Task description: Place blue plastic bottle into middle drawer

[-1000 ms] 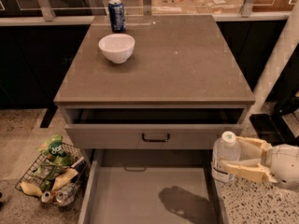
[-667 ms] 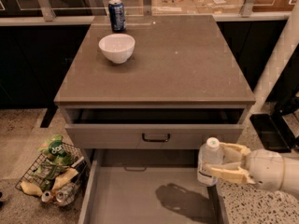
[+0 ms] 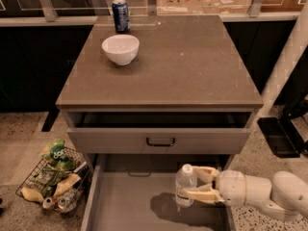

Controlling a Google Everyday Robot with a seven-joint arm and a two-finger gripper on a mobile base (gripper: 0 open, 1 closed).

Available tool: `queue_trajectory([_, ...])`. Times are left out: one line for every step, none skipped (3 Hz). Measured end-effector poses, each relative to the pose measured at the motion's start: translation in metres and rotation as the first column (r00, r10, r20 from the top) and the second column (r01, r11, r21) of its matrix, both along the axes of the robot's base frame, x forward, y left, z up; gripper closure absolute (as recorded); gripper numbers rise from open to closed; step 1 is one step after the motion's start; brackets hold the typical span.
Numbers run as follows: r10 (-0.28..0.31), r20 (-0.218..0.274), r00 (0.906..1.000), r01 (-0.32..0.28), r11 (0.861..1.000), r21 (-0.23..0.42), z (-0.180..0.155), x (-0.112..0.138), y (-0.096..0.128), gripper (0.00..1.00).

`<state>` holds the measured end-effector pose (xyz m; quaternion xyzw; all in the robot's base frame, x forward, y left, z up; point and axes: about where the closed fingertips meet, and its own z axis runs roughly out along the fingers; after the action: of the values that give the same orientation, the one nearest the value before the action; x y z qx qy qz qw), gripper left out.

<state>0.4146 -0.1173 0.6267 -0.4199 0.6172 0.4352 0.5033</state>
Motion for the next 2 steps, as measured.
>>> queue_trajectory([0.066,-0.007,0.9978,-0.065,0.996,0.053,-0.0422,-0.0037,0.0273,1.00])
queue_trajectory([0.069,-0.014,0.9975,-0.068,0.996,0.054,-0.0521,0.0026,0.0313,1.00])
